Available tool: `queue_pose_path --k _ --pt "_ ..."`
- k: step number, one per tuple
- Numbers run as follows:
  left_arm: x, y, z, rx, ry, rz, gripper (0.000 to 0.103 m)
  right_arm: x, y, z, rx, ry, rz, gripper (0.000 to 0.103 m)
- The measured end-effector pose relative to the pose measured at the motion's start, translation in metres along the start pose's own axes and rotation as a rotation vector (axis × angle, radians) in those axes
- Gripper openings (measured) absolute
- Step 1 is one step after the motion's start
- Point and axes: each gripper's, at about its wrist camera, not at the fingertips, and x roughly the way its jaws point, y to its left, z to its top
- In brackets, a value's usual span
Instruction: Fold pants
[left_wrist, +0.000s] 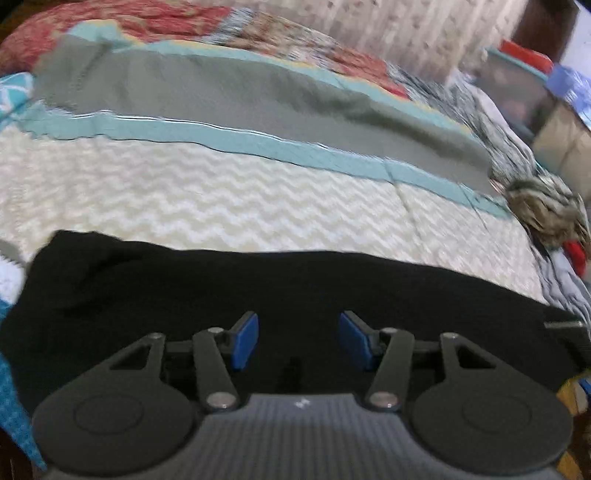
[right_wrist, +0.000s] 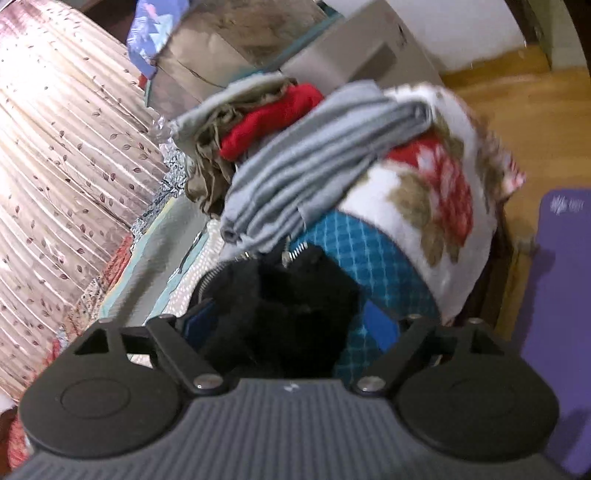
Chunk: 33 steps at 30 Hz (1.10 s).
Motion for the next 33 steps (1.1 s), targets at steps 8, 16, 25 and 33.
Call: queue_pose_path --k 8,16,25,33 --pt "0.011 -0.029 0.004 0.059 0.055 0.031 0.052 0.017 0.016 -0.011 -0.036 0.046 0.014 0.045" --pt "0.011 -0.031 0.007 0.053 0.067 0.019 0.052 -0.008 0.067 -0.008 -0.231 0.013 0.109 0.021" --pt "-0.003 -0.022 0.001 0.017 0.011 -0.051 0.053 -0.039 0.209 -0.077 -0.635 0.158 0.463 0.022" --pt "-0.007 -0.002 -0.020 -0.033 0.032 -0.089 0.054 0.010 0.244 -0.223 -1.002 0.623 0.403 0.050"
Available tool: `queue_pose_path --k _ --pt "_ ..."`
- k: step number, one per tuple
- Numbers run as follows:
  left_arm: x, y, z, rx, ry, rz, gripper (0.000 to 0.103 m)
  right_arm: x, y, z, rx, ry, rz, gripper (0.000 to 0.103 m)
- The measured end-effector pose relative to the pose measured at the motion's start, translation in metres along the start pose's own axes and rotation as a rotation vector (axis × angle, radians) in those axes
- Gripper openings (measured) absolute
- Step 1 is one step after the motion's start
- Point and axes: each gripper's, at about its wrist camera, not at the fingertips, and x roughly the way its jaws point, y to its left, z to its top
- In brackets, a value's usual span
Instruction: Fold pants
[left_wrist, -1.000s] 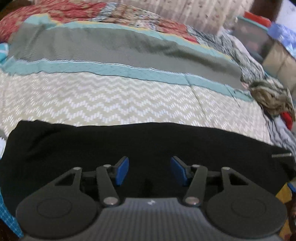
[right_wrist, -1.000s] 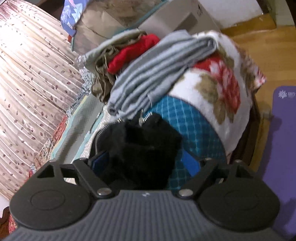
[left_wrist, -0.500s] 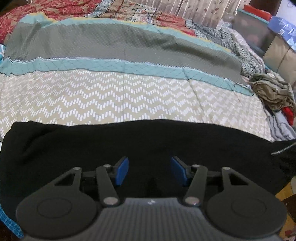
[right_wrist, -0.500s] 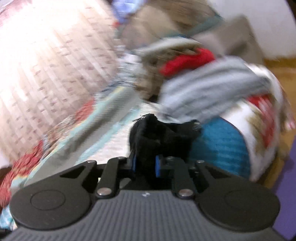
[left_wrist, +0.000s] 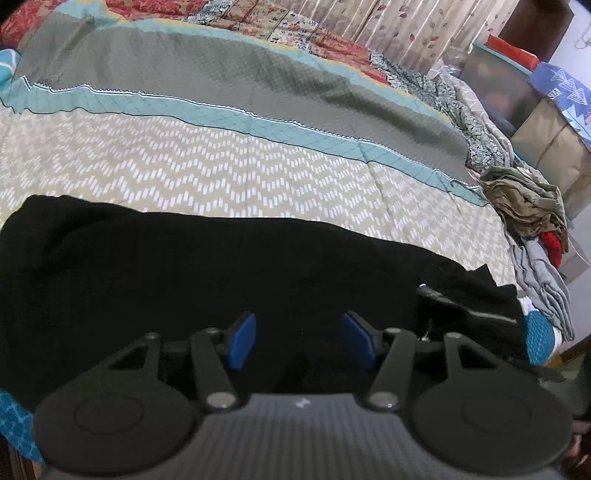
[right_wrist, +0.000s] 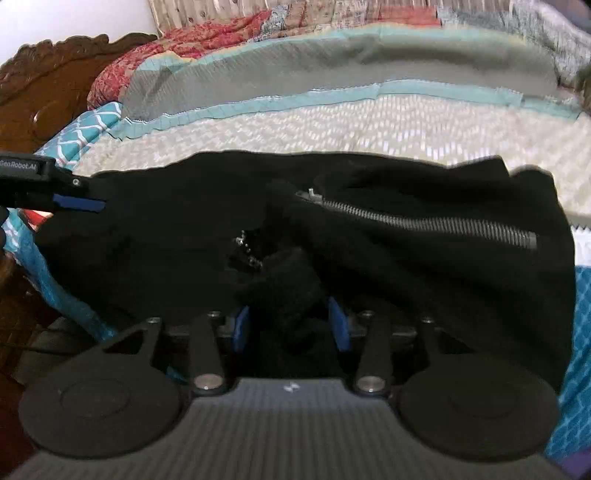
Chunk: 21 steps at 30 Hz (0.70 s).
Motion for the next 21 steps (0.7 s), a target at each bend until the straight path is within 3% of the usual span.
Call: queue_pose_path --k 4,8,11,14,15,18,21 --pt "-0.012 0.020 -0.003 -0.036 -0.034 0.003 0.057 -0.052 -0.017 0.018 0.114 -0.135 0.192 0.051" --pt "-0.012 0.032 -0.005 -0.094 -0.041 -0.013 0.057 -0.077 -0.030 0.040 0.202 -0.262 0.186 0.051" --pt "-0.012 0.032 -0.008 -0.078 -0.037 -0.006 0.057 -0.042 -0.032 0.039 0.253 -0.189 0.155 0.049" --pt "-0.023 0.039 -0.010 -0.062 -0.070 0.033 0.057 0.036 -0.028 0.007 0.320 0.075 0.117 0.044" --pt "-0.029 0.044 -0.009 -0.068 -0.084 0.048 0.057 0.032 -0.019 0.002 0.276 0.014 0.097 0.044" --pt "-0.065 0.074 -0.010 -0.127 -0.167 0.105 0.060 0.012 -0.004 0.022 0.231 0.030 0.078 0.044" --pt "-0.102 0.116 -0.016 -0.236 -0.249 0.178 0.061 -0.019 0.012 0.043 0.145 -0.097 0.095 0.045"
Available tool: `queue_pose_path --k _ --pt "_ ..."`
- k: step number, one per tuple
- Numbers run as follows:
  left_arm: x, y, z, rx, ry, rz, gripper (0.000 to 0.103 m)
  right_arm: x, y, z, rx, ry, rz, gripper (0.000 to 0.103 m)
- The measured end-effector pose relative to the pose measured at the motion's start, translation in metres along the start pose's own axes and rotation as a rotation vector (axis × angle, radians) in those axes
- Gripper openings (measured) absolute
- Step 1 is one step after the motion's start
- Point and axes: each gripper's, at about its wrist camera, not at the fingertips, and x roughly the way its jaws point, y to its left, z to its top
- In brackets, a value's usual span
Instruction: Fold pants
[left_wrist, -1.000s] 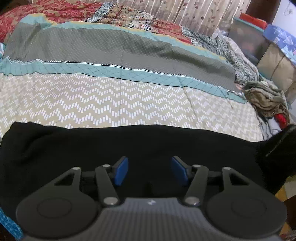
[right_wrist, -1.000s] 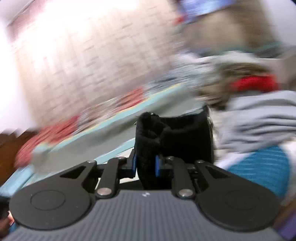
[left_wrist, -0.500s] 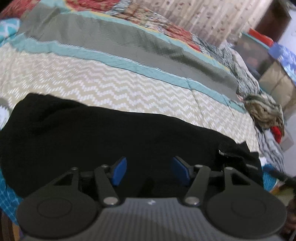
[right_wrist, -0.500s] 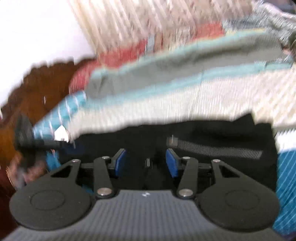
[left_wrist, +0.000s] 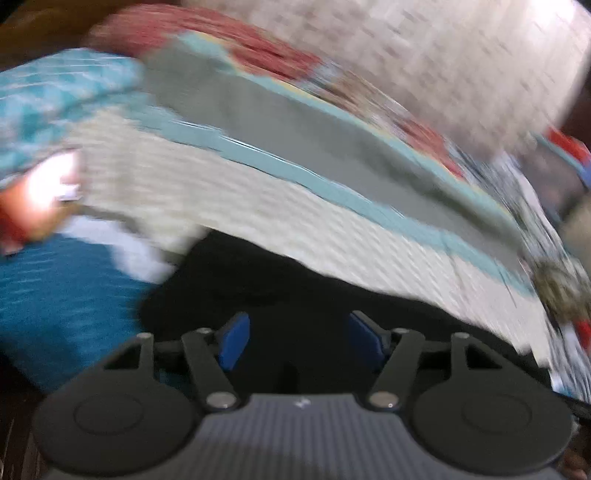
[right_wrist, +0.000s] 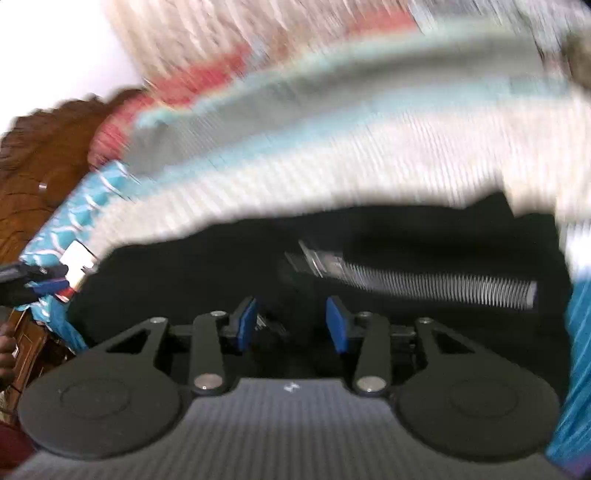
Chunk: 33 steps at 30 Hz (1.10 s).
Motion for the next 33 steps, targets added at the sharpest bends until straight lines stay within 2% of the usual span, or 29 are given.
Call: queue_pose_path --k 1,3,6,9,12,13,15,16,17,18,20,21,22,23,24,25,27,29,31,33 --pt "-0.007 0.018 0.002 -0.056 -0.016 0.018 0.061 -0.003 0.010 0.008 -0.034 -0.028 0.033 0.046" --pt "-0.013 0.046 0.000 -0.151 -0.029 0.022 0.061 0.003 0.035 0.019 -0.083 -0.027 0.101 0.046" --pt "-0.013 0.068 -0.007 -0.251 -0.024 0.000 0.065 0.042 0.079 0.031 -0.159 0.061 0.198 0.046" --pt "-0.005 0.074 -0.016 -0.284 -0.005 -0.053 0.077 0.089 0.144 0.032 -0.286 0.163 0.273 0.045" --pt "0.006 0.077 -0.025 -0.282 0.021 -0.086 0.077 0.135 0.203 0.026 -0.375 0.249 0.352 0.040" --pt "0.009 0.077 -0.027 -0.283 0.028 -0.094 0.078 0.152 0.220 0.022 -0.395 0.283 0.361 0.035" --pt "0.015 0.077 -0.034 -0.294 0.044 -0.111 0.080 0.190 0.243 0.005 -0.390 0.381 0.338 0.034" --pt "0.019 0.077 -0.035 -0.301 0.053 -0.125 0.080 0.191 0.235 -0.007 -0.376 0.436 0.305 0.034" --pt "0.025 0.076 -0.036 -0.302 0.063 -0.136 0.080 0.212 0.233 -0.021 -0.364 0.494 0.249 0.034" --pt "0.029 0.075 -0.036 -0.292 0.072 -0.143 0.080 0.218 0.226 -0.027 -0.312 0.462 0.251 0.034" --pt "0.042 0.071 -0.033 -0.270 0.088 -0.149 0.075 0.218 0.219 -0.020 -0.228 0.466 0.265 0.034" --pt "0.049 0.069 -0.032 -0.267 0.098 -0.153 0.063 0.220 0.212 -0.014 -0.169 0.484 0.274 0.034" --pt "0.054 0.066 -0.031 -0.257 0.103 -0.148 0.044 0.222 0.207 -0.010 -0.117 0.500 0.277 0.030" --pt "0.057 0.060 -0.029 -0.226 0.100 -0.141 0.034 0.224 0.199 -0.006 -0.057 0.511 0.281 0.028" --pt "0.057 0.057 -0.028 -0.208 0.100 -0.159 0.019 0.224 0.196 -0.004 -0.007 0.514 0.284 0.027" --pt "0.056 0.051 -0.026 -0.195 0.091 -0.184 0.016 0.220 0.189 -0.001 0.050 0.513 0.288 0.027" --pt "0.044 0.029 -0.023 -0.107 0.037 -0.190 0.014 0.215 0.176 0.001 0.145 0.512 0.295 0.027" --pt "0.032 -0.005 -0.025 0.054 -0.025 -0.187 0.014 0.207 0.163 -0.002 0.246 0.527 0.305 0.027" --pt "0.027 -0.039 -0.031 0.206 -0.051 -0.216 0.013 0.202 0.147 -0.001 0.369 0.538 0.312 0.027" --pt "0.028 -0.067 -0.039 0.329 -0.063 -0.236 0.013 0.186 0.131 0.004 0.433 0.502 0.312 0.029"
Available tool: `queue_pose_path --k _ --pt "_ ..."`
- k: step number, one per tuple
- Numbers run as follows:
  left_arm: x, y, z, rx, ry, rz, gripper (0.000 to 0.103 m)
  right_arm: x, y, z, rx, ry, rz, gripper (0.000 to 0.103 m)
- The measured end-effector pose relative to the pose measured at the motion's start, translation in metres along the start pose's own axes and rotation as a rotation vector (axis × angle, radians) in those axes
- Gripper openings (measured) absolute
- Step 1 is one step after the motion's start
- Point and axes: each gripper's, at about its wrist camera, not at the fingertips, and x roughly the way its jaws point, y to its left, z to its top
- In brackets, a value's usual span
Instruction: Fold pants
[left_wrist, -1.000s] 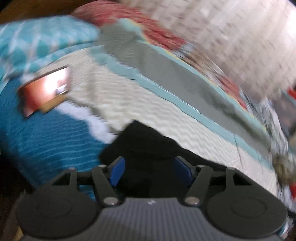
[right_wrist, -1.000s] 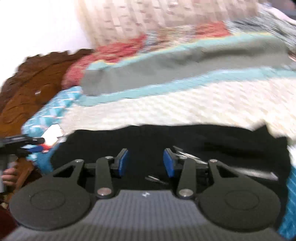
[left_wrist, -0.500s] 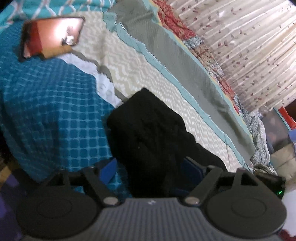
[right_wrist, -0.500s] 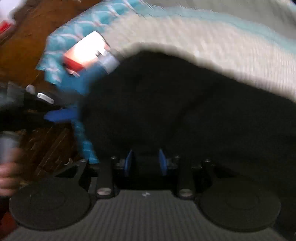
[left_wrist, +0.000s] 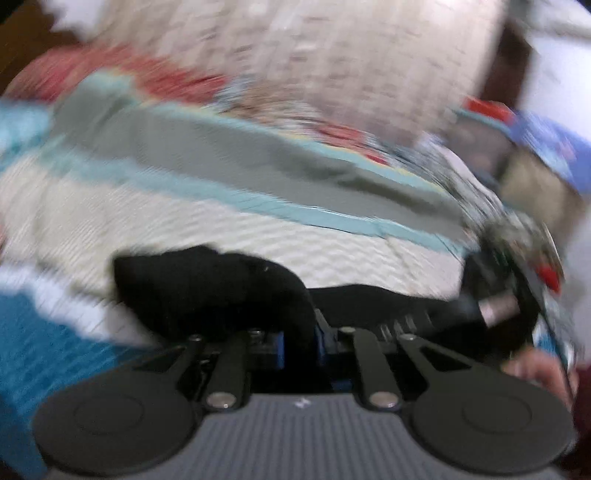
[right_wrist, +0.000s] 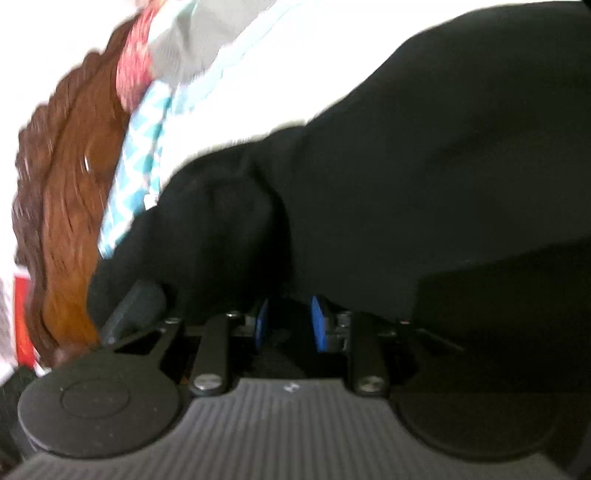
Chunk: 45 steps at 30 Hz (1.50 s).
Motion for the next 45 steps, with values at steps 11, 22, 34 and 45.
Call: queue_pose_path --k 11,22,34,45 --pt "0.062 -0.135 -0.068 0.721 0.185 -0.104 0.027 -0.151 0.012 -0.039 -0.229 -0.469 -0.087 0.047" --pt "-0.015 -0.045 -0.029 0.459 0.038 0.135 0.049 -0.110 0.060 -0.036 -0.598 -0.404 -0.205 0.085" --pt "-0.018 0.057 0.000 -0.211 0.092 0.062 0.049 -0.117 0.000 -0.009 -0.318 -0.238 -0.168 0.023" --pt "0.068 0.022 0.001 -0.223 0.252 -0.038 0.061 -0.172 -0.062 -0.064 -0.225 -0.373 -0.384 0.039"
